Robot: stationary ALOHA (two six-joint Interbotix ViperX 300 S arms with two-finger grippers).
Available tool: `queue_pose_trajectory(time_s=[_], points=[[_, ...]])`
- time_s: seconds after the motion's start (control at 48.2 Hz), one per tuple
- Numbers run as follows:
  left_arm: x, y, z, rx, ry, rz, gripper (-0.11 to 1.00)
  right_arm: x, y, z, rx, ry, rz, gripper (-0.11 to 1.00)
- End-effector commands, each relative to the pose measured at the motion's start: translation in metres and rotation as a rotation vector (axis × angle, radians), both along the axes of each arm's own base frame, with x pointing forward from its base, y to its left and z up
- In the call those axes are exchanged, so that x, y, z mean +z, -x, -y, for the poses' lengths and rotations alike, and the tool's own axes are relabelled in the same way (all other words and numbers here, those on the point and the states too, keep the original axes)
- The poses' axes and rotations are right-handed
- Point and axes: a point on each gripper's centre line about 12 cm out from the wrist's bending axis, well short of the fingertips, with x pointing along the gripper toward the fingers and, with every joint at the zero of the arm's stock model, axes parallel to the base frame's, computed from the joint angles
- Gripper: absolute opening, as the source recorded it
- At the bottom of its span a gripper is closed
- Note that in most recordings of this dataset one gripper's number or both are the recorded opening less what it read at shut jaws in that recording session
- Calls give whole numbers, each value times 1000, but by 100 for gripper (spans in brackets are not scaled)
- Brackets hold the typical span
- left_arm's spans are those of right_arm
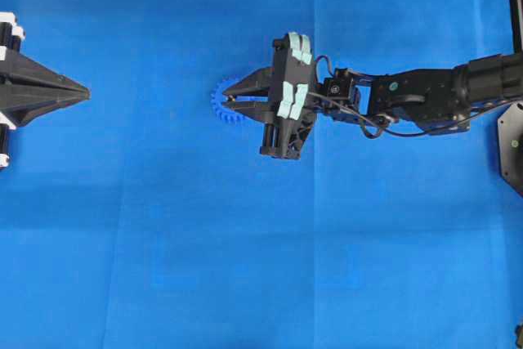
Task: Insert the shaft placed at a random location into the center hole of the small gear at another random location.
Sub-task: 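Carry the shaft with the right gripper over the blue gear, then align the held shaft above the gear's center hole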
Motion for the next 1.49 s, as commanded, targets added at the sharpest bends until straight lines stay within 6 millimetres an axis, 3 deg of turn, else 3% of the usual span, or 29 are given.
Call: queue_pose_trajectory(time_s=[0.0,0.56,0.851,0.996,1.245,1.473], points=[[4,-1,0,-2,0,12,0,10,-6,1,-3,5,42,3],[4,-1,0,-2,0,12,0,10,-3,1,-4,5,42,3],[4,-1,0,-2,-1,12,0,49,3,3,5,49,121,3],[4,-1,0,-2,-1,12,0,59,4,3,8,64,146,3],[4,-1,0,-2,-1,11,0,57,4,6,-2,64,144,3],[4,-1,0,-2,-1,12,0,38,0,12,-33,51,133,3]])
